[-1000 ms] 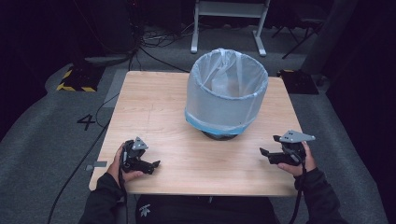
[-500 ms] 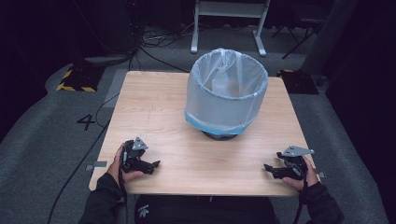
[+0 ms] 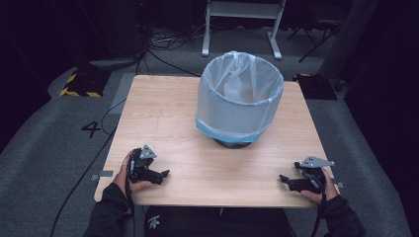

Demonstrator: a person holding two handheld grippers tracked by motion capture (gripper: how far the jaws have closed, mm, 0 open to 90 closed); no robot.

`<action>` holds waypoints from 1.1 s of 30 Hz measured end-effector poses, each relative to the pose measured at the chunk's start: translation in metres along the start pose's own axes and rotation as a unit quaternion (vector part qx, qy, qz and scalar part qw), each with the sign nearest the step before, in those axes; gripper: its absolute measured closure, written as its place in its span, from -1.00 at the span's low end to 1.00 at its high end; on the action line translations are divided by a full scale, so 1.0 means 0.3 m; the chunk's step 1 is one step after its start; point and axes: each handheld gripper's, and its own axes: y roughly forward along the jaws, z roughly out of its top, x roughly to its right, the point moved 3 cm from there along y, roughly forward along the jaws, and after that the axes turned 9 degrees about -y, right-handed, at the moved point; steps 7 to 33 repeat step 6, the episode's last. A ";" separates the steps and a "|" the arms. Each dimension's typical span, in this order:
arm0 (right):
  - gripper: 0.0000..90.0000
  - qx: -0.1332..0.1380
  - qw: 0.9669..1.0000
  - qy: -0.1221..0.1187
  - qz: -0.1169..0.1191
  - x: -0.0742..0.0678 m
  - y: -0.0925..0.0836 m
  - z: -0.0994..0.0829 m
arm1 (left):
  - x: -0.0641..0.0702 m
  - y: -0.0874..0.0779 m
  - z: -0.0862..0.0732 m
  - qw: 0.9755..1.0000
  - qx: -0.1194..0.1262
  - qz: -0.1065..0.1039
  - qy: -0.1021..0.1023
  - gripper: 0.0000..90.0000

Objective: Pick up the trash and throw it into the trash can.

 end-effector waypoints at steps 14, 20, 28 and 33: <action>-0.69 -0.001 1.000 0.003 -0.002 -0.001 0.001 0.000 | 0.001 -0.001 -0.001 1.000 -0.005 -0.002 -0.003 -1.00; -0.69 -0.001 1.000 0.003 -0.002 -0.001 0.001 0.000 | 0.001 -0.001 -0.001 1.000 -0.005 -0.002 -0.003 -1.00; -0.69 -0.001 1.000 0.003 -0.002 -0.001 0.001 0.000 | 0.001 -0.001 -0.001 1.000 -0.005 -0.002 -0.003 -1.00; -0.69 -0.001 1.000 0.003 -0.002 -0.001 0.001 0.000 | 0.001 -0.001 -0.001 1.000 -0.005 -0.002 -0.003 -1.00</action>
